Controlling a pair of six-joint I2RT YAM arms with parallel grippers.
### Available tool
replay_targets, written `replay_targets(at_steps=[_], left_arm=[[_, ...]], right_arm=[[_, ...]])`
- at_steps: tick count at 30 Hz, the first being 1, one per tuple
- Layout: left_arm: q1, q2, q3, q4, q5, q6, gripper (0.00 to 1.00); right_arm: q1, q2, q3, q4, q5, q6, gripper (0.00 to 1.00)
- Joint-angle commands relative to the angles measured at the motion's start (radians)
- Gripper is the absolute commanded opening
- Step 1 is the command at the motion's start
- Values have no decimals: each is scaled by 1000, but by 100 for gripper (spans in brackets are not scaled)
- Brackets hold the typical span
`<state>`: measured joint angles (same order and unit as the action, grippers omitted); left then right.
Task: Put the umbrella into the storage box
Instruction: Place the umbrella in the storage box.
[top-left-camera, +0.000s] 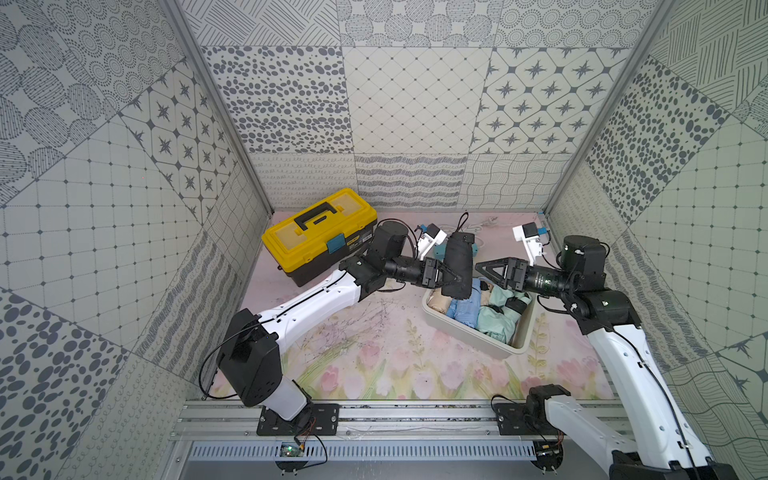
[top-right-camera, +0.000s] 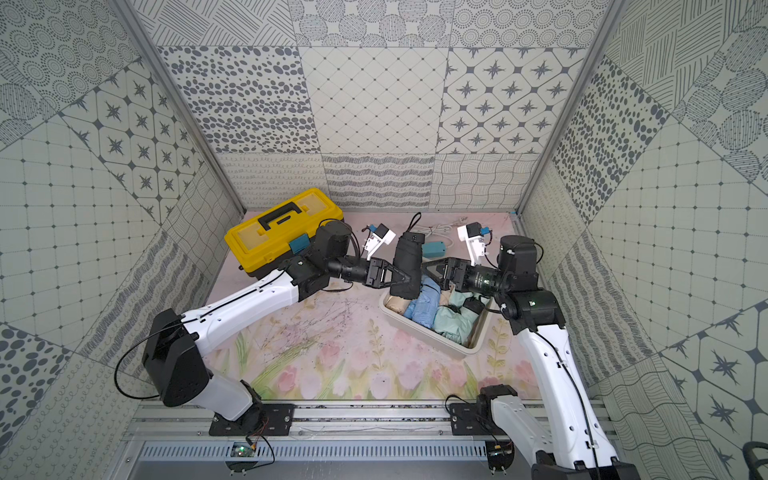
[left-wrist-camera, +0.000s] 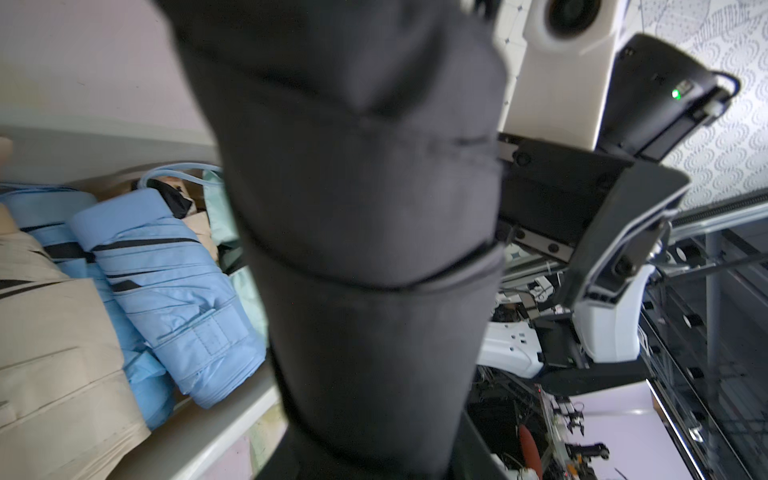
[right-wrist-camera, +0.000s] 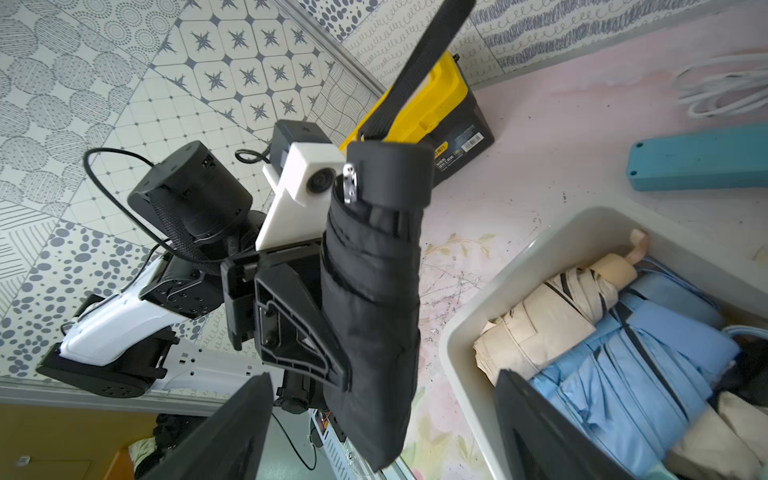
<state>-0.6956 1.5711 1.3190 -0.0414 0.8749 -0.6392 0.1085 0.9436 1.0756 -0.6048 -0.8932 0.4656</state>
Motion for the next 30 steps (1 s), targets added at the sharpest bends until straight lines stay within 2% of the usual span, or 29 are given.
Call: replay_targets(at_steps=[1,6,9,14,17,19,22,25,27,30], left_arm=[[-21,8,38,14,219,179,16],[-32,17,43,29,257,183,15],[-35,22,52,0,260,199,15],[-34,28,67,-67,254,241,14],[-35,23,64,-79,248,253,18],[-34,19,59,-84,243,257,26],[-34,8,43,-81,224,257,54],[-33,-14,16,-80,207,260,74],[-32,-44,-13,-76,193,265,80],[-30,-104,-74,-72,152,275,82]], right_arm=[[23,-4,-41,132,-38,67,88],[70,25,-50,139,11,69,84],[108,36,-74,247,1,146,79],[155,55,-89,329,19,202,62],[160,56,-98,339,33,219,47],[160,53,-104,338,44,228,39],[160,42,-118,326,69,246,32],[159,23,-139,288,112,252,27],[149,11,-157,253,153,256,26],[129,1,-177,182,227,255,25]])
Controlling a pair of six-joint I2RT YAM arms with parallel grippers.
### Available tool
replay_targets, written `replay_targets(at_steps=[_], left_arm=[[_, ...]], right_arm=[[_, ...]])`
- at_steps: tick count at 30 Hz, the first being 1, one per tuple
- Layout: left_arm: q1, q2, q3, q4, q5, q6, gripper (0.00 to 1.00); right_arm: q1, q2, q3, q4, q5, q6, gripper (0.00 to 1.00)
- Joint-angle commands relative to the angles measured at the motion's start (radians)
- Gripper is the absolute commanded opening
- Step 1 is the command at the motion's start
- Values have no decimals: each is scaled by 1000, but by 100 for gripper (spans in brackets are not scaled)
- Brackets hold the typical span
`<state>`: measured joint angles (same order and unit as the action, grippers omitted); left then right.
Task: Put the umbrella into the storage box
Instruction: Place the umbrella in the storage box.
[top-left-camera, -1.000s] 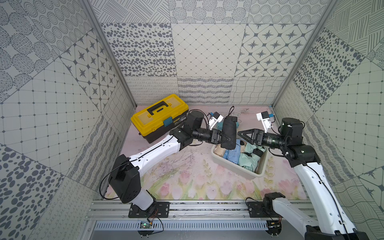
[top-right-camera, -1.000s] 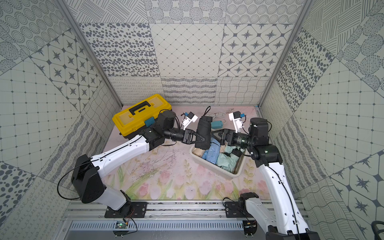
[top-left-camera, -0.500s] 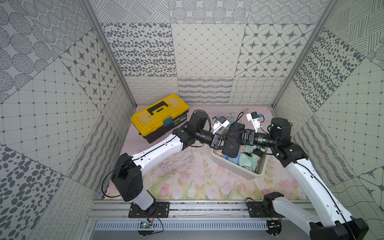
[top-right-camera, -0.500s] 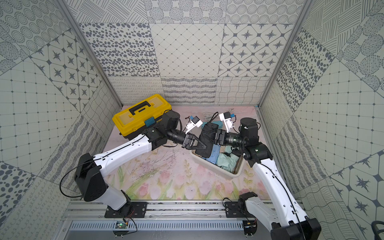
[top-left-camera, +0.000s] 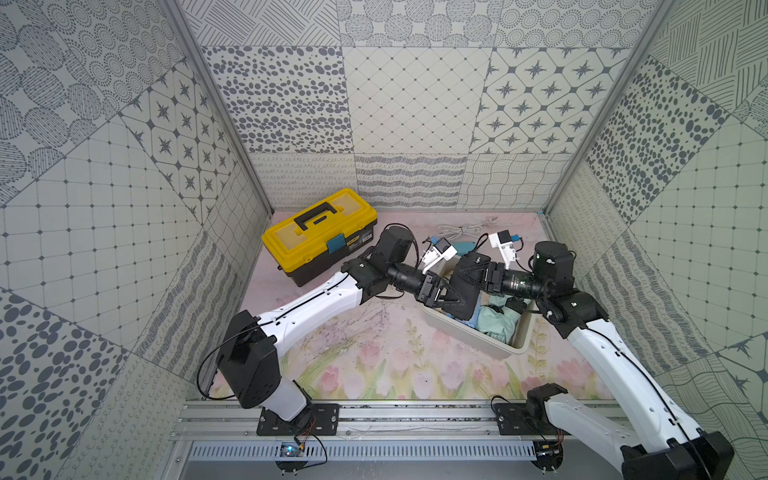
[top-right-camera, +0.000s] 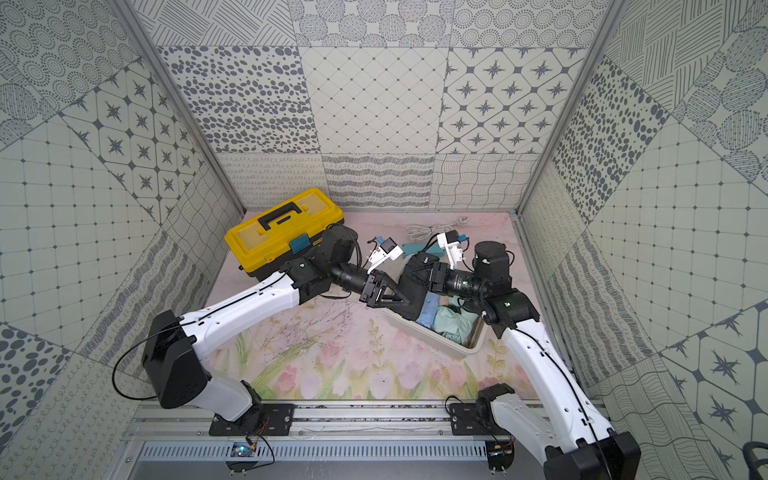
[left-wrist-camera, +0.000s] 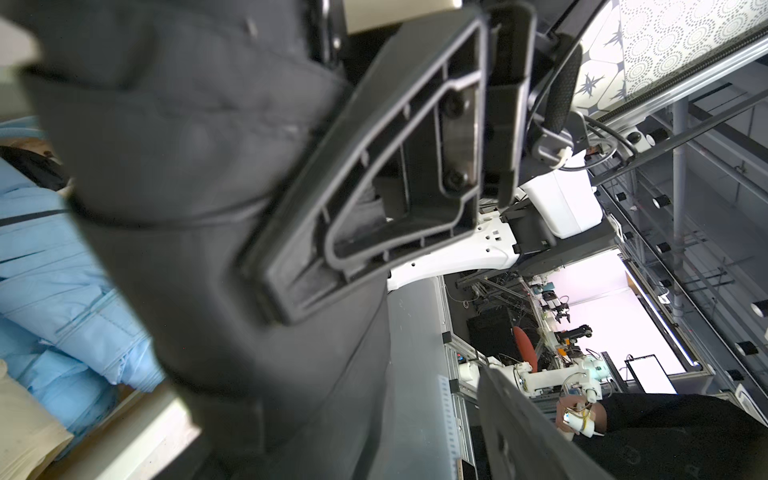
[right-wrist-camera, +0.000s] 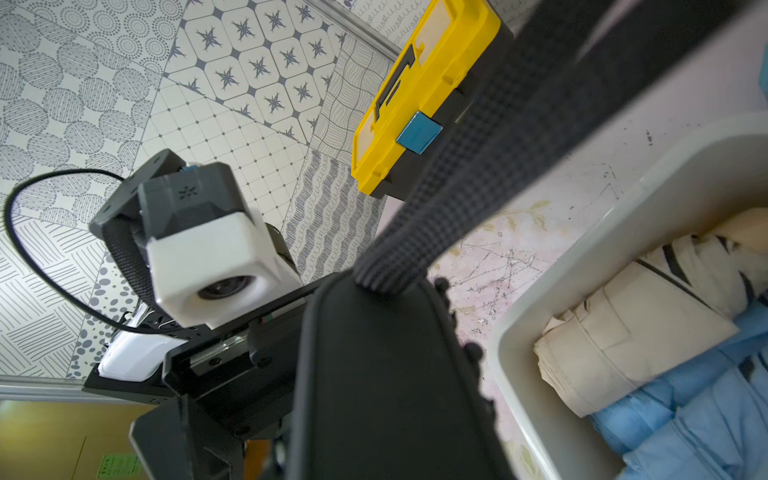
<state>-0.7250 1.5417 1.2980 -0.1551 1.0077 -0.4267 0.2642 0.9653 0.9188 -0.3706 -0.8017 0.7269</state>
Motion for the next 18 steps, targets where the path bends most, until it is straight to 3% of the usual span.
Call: replay_targets(at_steps=[1,5,9,12,18], left_arm=[[2,-95,-75,42,-3,63,82],[19,-160,-146,14,-190,60,81],[62,-158,-167,-31,-467,-79,77],[91,-115,-153,-65,-550,-192,74],[77,-24,-98,-90,-602,-258,74]], right_arm=[[-29,-17,-21,-78,161,-14,25],[-28,35,1,-173,246,-57,26],[-21,112,32,-218,305,-82,27],[-7,171,58,-220,339,-96,28],[30,287,109,-244,381,-115,35]])
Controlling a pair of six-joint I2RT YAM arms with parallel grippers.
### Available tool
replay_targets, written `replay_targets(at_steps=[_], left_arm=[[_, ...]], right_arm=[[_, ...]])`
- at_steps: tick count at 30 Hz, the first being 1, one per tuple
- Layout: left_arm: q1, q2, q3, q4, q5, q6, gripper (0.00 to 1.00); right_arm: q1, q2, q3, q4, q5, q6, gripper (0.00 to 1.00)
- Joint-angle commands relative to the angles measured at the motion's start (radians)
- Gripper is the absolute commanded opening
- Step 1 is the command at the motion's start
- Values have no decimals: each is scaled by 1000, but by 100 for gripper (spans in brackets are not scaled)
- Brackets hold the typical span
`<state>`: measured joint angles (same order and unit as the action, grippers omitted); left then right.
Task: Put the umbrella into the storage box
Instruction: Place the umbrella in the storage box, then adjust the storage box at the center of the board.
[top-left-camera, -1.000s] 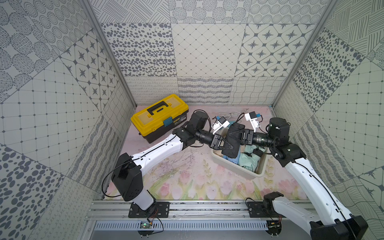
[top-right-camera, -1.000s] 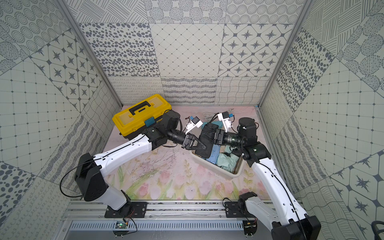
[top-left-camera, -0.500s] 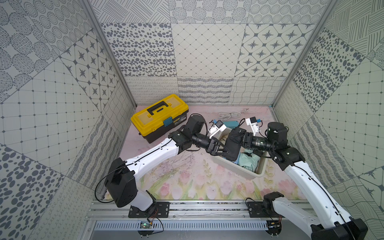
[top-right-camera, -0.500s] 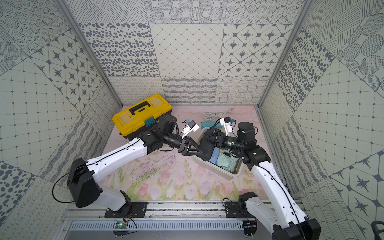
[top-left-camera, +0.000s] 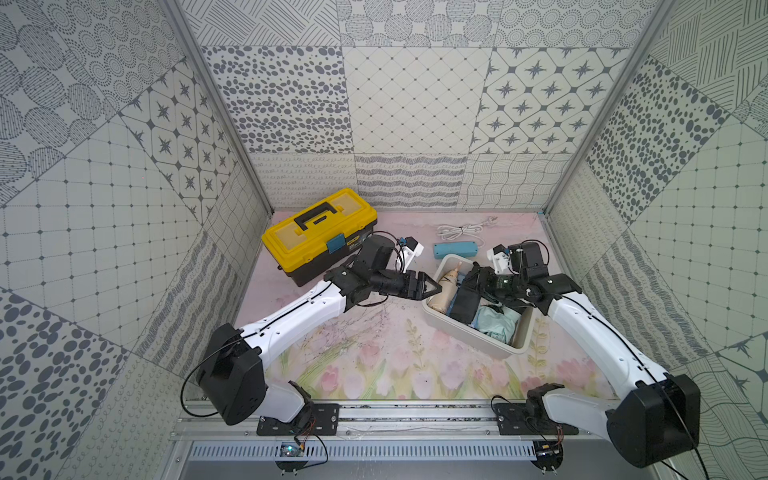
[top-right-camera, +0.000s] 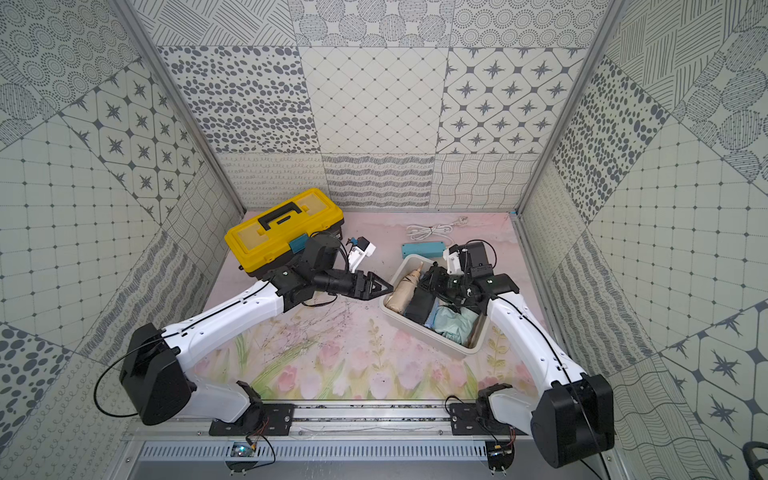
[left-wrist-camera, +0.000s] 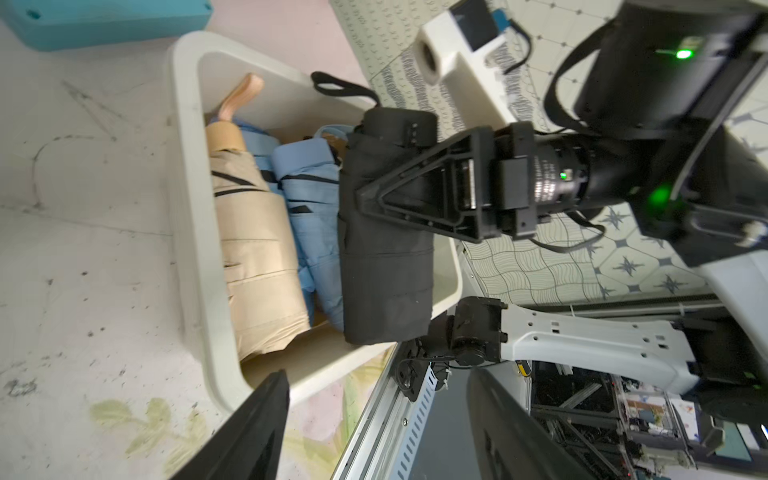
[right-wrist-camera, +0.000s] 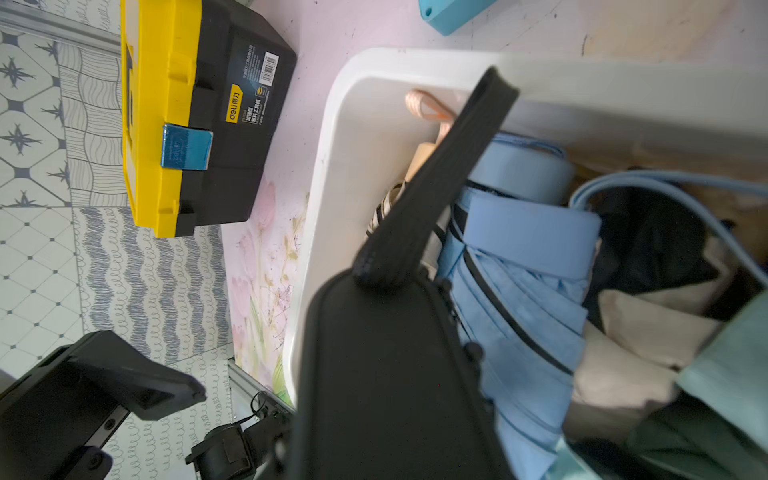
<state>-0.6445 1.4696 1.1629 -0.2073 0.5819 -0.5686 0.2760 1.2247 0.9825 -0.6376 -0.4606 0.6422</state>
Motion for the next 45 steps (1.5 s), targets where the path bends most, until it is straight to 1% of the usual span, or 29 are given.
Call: replay_targets(at_steps=[1,2,5,9,10,12,14,18,23,25,27,31,35,40,44,45], left_arm=[[-11,59,49,-46,-190,-110,75],[-19,73,63,-56,-208,-102,77],[-37,124,122,-104,-261,-81,80],[-51,218,242,-210,-340,-43,80],[-54,242,273,-233,-364,-31,80],[-58,299,344,-308,-410,-4,79],[-61,350,403,-351,-446,22,79],[-67,439,504,-391,-444,77,74],[-66,521,578,-424,-470,116,57],[-67,540,591,-431,-496,126,48],[-66,550,597,-445,-543,129,37],[-55,534,563,-445,-637,108,22],[-30,483,497,-439,-714,72,12],[13,381,387,-435,-799,27,11],[43,298,291,-411,-813,21,19],[47,282,275,-412,-814,22,24]], right_arm=[[24,38,48,21,48,-33,38],[27,48,50,21,55,-33,42],[33,59,54,10,87,-42,59],[32,8,80,-47,197,-86,72],[32,-10,87,-67,228,-101,74],[29,-57,107,-117,308,-143,77],[24,-100,116,-158,358,-174,77],[11,-211,103,-217,433,-223,78],[-2,-305,52,-245,452,-227,79],[-10,-323,35,-249,450,-219,79],[-18,-330,29,-249,446,-213,79],[-44,-320,43,-247,434,-225,79],[-80,-304,63,-241,409,-251,80],[-108,-283,72,-200,384,-270,80],[-120,-264,57,-134,355,-268,81],[-126,-258,47,-113,345,-264,81]])
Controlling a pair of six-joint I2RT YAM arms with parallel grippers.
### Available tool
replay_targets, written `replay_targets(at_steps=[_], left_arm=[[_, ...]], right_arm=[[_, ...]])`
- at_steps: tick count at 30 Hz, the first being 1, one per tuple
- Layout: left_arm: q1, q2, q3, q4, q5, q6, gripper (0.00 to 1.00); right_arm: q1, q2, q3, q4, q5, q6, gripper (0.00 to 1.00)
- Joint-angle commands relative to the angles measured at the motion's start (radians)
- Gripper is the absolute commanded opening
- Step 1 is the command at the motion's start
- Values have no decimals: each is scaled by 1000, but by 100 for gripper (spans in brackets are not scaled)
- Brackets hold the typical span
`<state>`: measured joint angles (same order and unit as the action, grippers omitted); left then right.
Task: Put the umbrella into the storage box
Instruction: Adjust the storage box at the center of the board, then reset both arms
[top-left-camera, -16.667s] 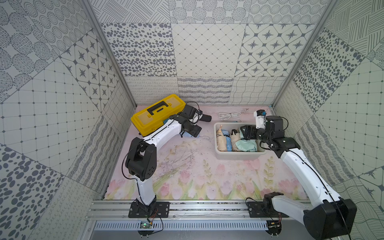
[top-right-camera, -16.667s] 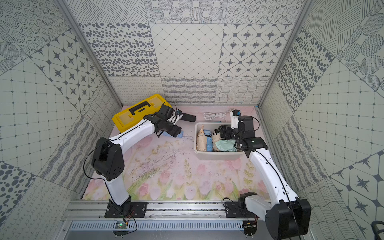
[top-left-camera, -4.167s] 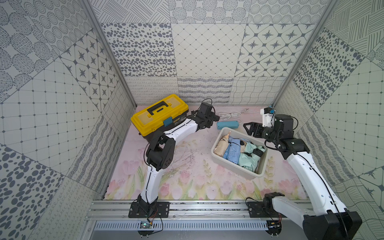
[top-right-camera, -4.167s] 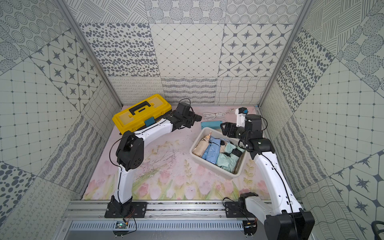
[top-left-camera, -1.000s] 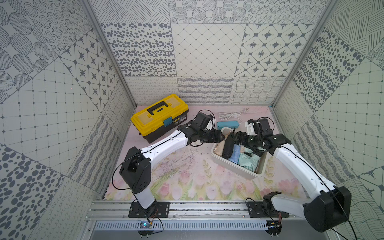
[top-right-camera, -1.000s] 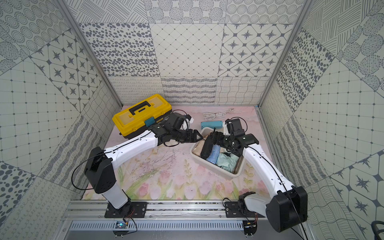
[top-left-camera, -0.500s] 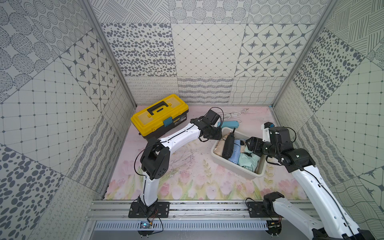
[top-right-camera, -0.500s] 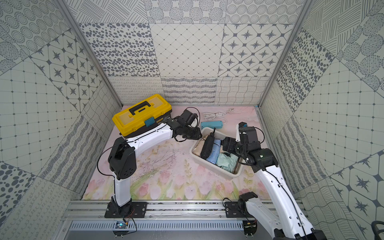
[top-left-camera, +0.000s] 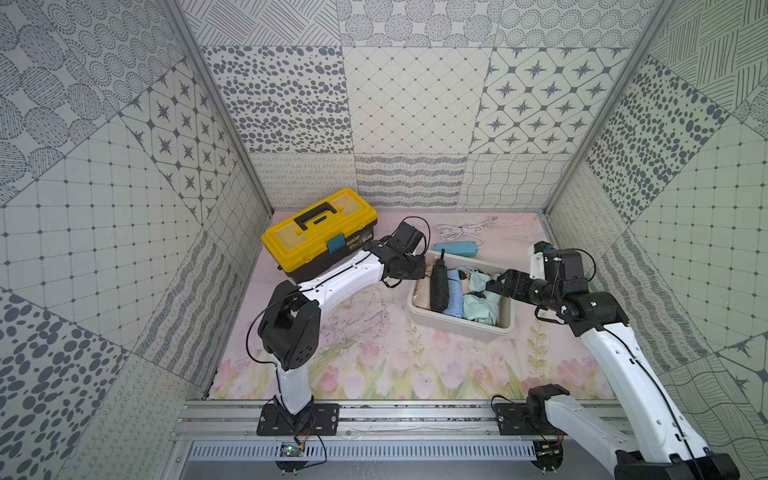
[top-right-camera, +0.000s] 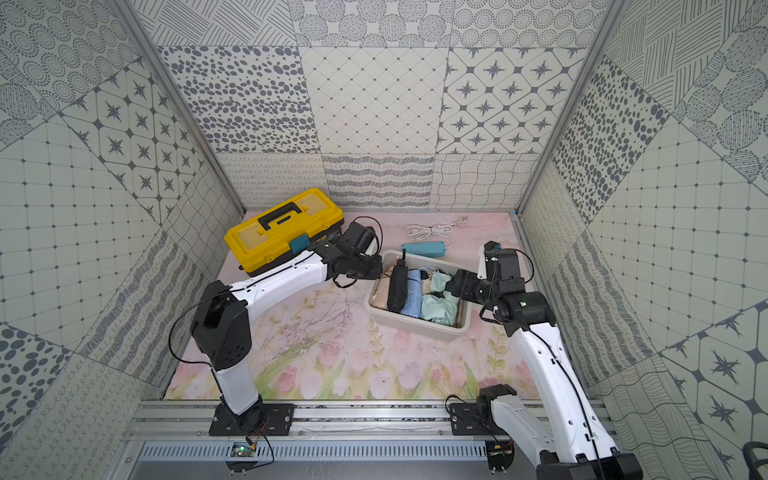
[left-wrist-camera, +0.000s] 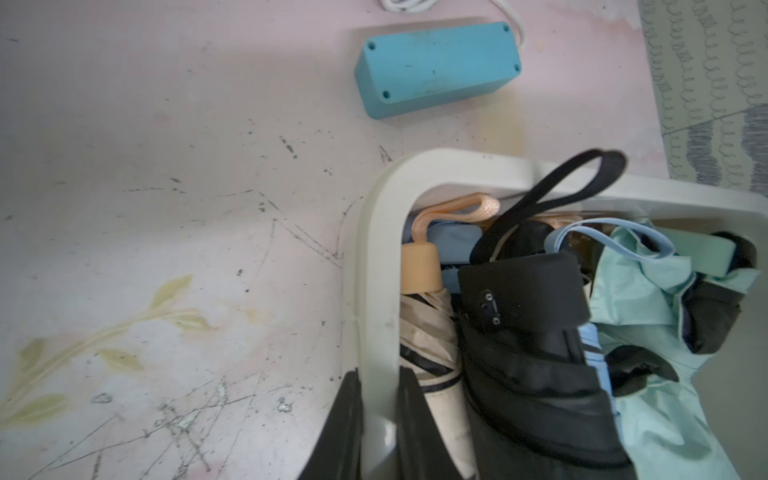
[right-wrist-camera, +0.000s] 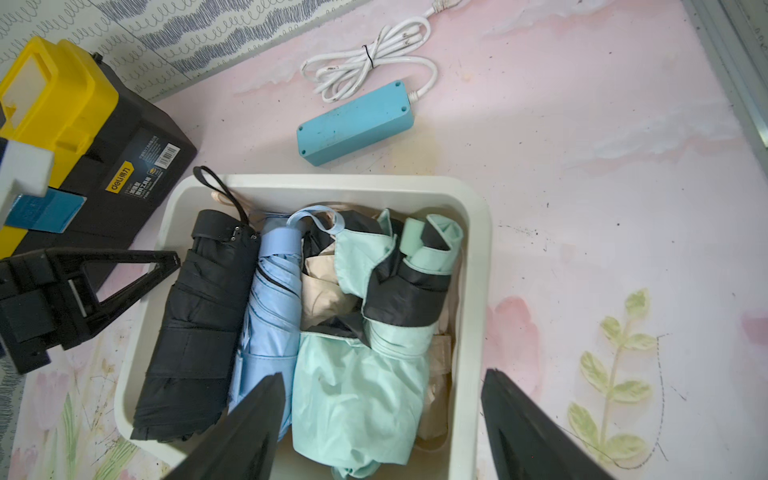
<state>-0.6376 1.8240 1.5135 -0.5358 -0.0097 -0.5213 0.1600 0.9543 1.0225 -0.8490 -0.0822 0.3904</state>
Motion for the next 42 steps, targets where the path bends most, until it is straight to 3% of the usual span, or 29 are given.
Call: replay_targets(at_steps=[1,6,9,13,17,22,25,26,27,30,34,36,38,40,41,42], left_arm=[[43,-86,-89,-85,-224,-26,30],[43,-260,-233,7,-300,-97,80],[43,-427,-359,127,-382,-144,99],[53,-627,-549,244,-512,-121,99],[82,-813,-817,479,-639,89,99],[295,-902,-1025,649,-505,275,99],[400,-857,-1104,814,-402,356,99],[423,-826,-1126,876,-378,378,99],[438,-795,-1138,921,-361,396,99],[466,-685,-1167,1062,-317,448,99],[499,-491,-1222,1377,-243,484,100],[509,-406,-1213,1476,-197,522,99],[529,-296,-1199,1543,-139,520,99],[532,-206,-1215,1680,-134,551,99],[535,-260,-1191,1523,-151,506,99],[546,-264,-1168,1491,-159,480,99]], right_arm=[[-18,17,0,117,-41,-8,81],[-105,1,-75,276,-58,4,82],[-146,-33,-166,393,-2,2,83],[-183,-55,-322,578,108,-44,85],[-190,-6,-541,950,212,-154,85],[-195,294,-592,1239,195,-264,92],[-198,417,-550,1340,136,-298,91],[-198,449,-567,1452,125,-292,91],[-210,478,-576,1512,107,-250,91],[-211,538,-557,1537,-21,-299,87],[-185,632,-666,1850,24,-298,91],[-186,584,-638,1703,22,-313,92],[-186,615,-660,1801,24,-302,94],[-186,591,-642,1724,24,-310,96],[-186,597,-643,1743,27,-310,97],[-186,600,-647,1752,28,-310,98]])
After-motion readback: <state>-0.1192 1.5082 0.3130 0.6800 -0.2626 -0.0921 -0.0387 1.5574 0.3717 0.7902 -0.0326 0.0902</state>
